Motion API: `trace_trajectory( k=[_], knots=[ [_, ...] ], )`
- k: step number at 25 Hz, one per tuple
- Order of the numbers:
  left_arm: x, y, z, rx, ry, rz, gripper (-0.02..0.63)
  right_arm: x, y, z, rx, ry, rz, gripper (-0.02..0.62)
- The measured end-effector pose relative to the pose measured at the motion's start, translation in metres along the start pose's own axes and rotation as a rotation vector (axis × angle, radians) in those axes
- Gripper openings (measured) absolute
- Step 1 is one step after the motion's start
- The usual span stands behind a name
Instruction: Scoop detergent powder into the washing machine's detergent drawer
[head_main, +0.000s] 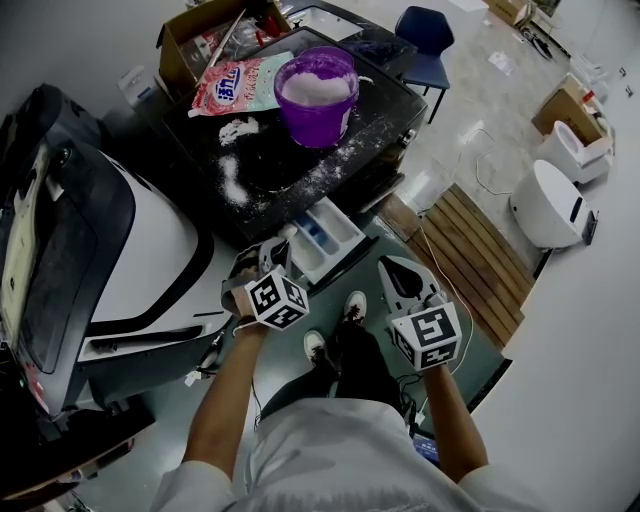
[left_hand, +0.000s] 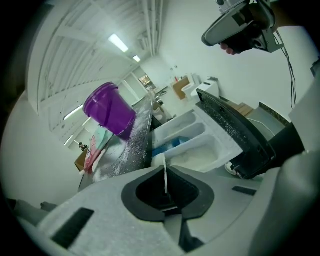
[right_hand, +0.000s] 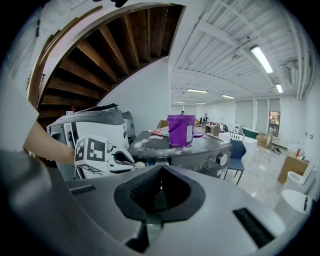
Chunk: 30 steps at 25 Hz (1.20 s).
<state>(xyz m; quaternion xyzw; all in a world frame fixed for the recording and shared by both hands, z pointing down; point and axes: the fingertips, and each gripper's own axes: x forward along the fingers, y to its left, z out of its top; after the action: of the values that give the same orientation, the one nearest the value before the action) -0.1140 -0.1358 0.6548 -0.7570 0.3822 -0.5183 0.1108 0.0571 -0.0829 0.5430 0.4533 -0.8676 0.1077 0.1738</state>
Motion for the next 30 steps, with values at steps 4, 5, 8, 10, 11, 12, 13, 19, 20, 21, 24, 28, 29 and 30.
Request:
trace_trajectory(
  k=[4,5,8,10,11,12,13,19,20,21,24,28,29,30],
  knots=[
    [-0.001,-0.004,0.001,0.014,0.001,-0.010,0.015,0.000,0.000,-0.002,0.001,0.002,0.002,0.006],
    [-0.001,-0.006,0.001,0.020,0.001,-0.012,0.015,0.000,0.001,-0.002,0.001,0.002,0.004,0.006],
    [-0.002,-0.009,0.002,0.041,0.000,-0.015,0.015,0.001,0.003,-0.003,0.001,0.002,0.008,0.006],
    [-0.002,-0.010,0.003,0.054,0.002,-0.013,0.015,0.001,0.004,-0.003,0.000,0.002,0.011,0.006],
    [-0.002,-0.009,0.003,0.059,0.003,-0.007,0.015,0.000,0.004,-0.003,0.000,0.002,0.012,0.006],
    [-0.003,-0.006,0.003,0.060,0.003,0.004,0.015,0.000,0.004,-0.003,-0.001,0.002,0.013,0.006],
    [-0.005,-0.001,0.003,0.058,0.001,0.020,0.015,-0.001,0.004,-0.003,-0.002,0.002,0.013,0.006],
    [-0.016,0.010,0.010,0.049,0.007,0.036,0.015,-0.009,0.002,0.005,-0.004,-0.003,0.002,0.006],
    [-0.018,0.009,0.010,0.046,0.009,0.030,0.015,-0.012,0.002,0.009,-0.008,-0.004,0.002,0.006],
    [-0.021,0.008,0.011,0.045,0.010,0.025,0.015,-0.015,0.002,0.012,-0.012,-0.005,0.001,0.006],
    [-0.028,0.005,0.017,0.055,0.003,0.019,0.015,-0.025,-0.004,0.021,-0.020,-0.012,-0.009,0.006],
    [-0.040,0.010,0.027,0.019,-0.013,0.036,0.015,-0.027,-0.012,0.031,-0.031,-0.014,0.008,0.006],
    [-0.043,0.012,0.030,-0.012,-0.019,0.040,0.015,-0.027,-0.014,0.035,-0.040,-0.016,0.015,0.006],
    [-0.046,0.016,0.032,-0.062,-0.027,0.039,0.015,-0.027,-0.017,0.041,-0.048,-0.022,0.022,0.006]
  ],
)
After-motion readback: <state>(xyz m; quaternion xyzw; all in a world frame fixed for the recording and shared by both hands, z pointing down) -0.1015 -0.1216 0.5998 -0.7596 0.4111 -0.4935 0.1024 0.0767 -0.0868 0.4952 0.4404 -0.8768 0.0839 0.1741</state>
